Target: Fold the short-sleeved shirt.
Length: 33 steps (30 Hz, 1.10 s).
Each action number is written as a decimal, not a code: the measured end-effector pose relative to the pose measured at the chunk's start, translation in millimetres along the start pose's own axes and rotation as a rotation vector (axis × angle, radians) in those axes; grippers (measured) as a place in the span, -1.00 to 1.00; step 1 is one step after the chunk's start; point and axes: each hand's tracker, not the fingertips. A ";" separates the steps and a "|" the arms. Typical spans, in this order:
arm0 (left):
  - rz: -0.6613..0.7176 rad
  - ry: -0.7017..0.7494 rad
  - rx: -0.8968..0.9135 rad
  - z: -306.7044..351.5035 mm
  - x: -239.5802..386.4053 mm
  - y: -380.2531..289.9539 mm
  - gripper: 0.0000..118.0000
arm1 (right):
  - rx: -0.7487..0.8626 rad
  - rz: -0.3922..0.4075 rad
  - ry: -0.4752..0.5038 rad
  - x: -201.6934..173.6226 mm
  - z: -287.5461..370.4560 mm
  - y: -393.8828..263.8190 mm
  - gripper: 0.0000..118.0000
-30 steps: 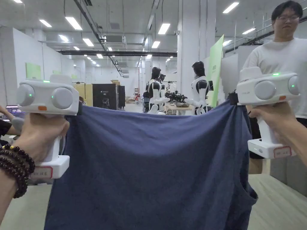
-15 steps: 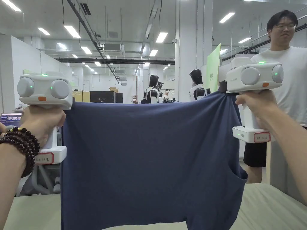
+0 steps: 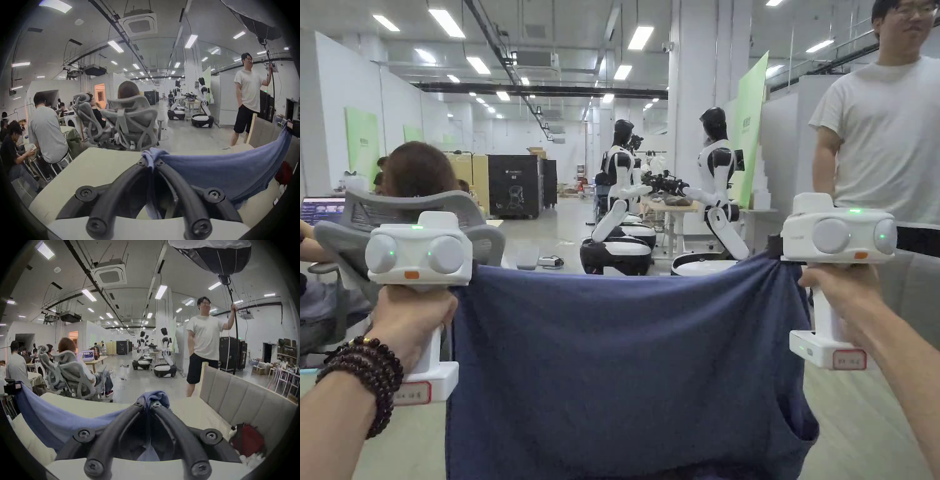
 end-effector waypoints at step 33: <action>0.073 -0.143 -0.270 265.9 -72.5 -339.3 -0.94 | -0.289 0.115 0.019 12.2 334.8 -340.8 -0.94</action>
